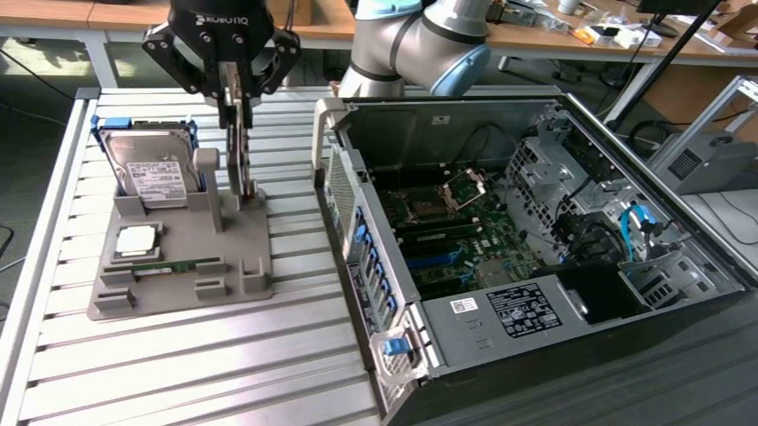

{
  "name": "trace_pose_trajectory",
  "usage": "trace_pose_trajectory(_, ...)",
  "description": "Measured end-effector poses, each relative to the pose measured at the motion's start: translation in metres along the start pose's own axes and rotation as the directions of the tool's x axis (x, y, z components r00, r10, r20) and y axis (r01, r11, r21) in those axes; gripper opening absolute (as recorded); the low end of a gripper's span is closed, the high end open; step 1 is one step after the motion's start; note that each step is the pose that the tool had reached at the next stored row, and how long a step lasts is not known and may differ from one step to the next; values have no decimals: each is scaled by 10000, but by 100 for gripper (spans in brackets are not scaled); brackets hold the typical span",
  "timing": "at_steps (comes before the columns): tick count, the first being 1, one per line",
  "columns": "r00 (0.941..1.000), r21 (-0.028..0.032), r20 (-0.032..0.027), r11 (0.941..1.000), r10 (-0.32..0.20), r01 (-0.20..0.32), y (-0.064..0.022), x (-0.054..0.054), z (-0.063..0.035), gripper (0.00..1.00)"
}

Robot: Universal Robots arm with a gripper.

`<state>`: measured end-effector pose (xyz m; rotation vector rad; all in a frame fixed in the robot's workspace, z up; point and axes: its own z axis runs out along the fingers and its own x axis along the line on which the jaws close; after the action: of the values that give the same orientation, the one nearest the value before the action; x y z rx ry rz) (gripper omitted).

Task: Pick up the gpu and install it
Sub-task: 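Pick up the gpu and move the gpu toward the slot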

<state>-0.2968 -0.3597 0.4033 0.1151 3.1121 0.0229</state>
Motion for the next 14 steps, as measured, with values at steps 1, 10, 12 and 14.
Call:
trace_pose_trajectory(1,10000,1,0,10000,0,0,0,0,-4,27)
trace_pose_trajectory(10,10000,1,-1,10000,0,0,1,-1,-37,27)
trace_pose_trajectory(12,10000,1,-1,10000,0,0,1,-1,-42,27)
trace_pose_trajectory(14,10000,1,-1,10000,0,0,1,-1,-46,27)
